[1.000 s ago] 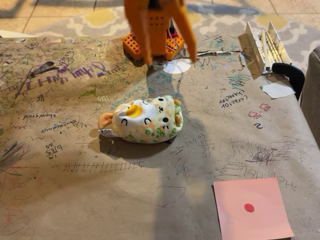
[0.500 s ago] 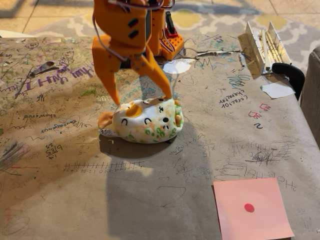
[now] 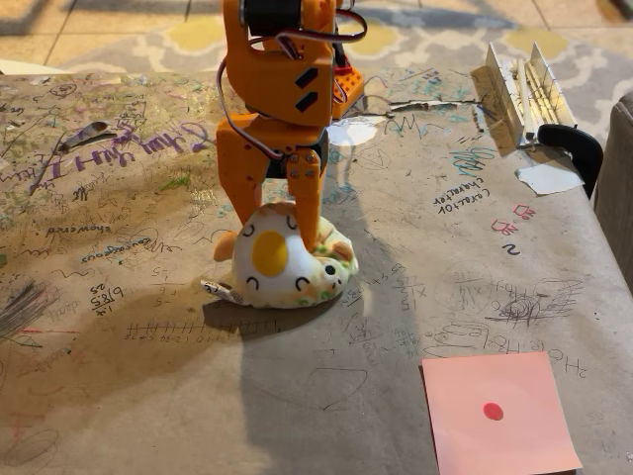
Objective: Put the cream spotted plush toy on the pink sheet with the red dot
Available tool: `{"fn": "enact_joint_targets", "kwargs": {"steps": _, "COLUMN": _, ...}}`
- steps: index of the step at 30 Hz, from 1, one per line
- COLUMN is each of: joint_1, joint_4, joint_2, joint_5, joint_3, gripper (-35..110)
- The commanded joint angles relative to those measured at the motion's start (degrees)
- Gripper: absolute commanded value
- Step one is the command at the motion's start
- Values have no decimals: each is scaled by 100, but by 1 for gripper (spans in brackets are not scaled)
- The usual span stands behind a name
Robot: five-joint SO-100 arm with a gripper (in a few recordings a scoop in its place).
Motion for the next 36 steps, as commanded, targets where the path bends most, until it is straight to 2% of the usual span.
{"fn": "enact_joint_targets", "kwargs": {"steps": 1, "joint_1": -237, "joint_4": -914, "joint_2": 721, "joint_5": 1037, "joint_3": 712, "gripper": 0}}
{"fn": "enact_joint_targets", "kwargs": {"steps": 5, "joint_1": -589, "joint_4": -984, "joint_2": 2364, "joint_5": 2461, "joint_3": 1301, "gripper": 0}}
{"fn": "enact_joint_targets", "kwargs": {"steps": 8, "joint_1": -659, "joint_4": -272, "joint_2": 3999, "joint_5": 3164, "joint_3": 1292, "gripper": 0}}
{"fn": "enact_joint_targets", "kwargs": {"steps": 12, "joint_1": -835, "joint_4": 536, "joint_2": 5713, "joint_5": 2646, "joint_3": 1055, "gripper": 0}}
{"fn": "enact_joint_targets", "kwargs": {"steps": 17, "joint_1": -861, "joint_4": 483, "joint_2": 7102, "joint_5": 2188, "joint_3": 633, "gripper": 0}}
{"fn": "enact_joint_targets", "kwargs": {"steps": 23, "joint_1": -1468, "joint_4": -1037, "joint_2": 9422, "joint_5": 1556, "joint_3": 1336, "gripper": 0}}
{"fn": "enact_joint_targets", "kwargs": {"steps": 27, "joint_1": -1521, "joint_4": -1160, "joint_2": 9422, "joint_5": 1696, "joint_3": 457, "gripper": 0}}
{"fn": "enact_joint_targets", "kwargs": {"steps": 36, "joint_1": -1652, "joint_4": -3437, "joint_2": 9439, "joint_5": 1213, "joint_3": -721, "gripper": 0}}
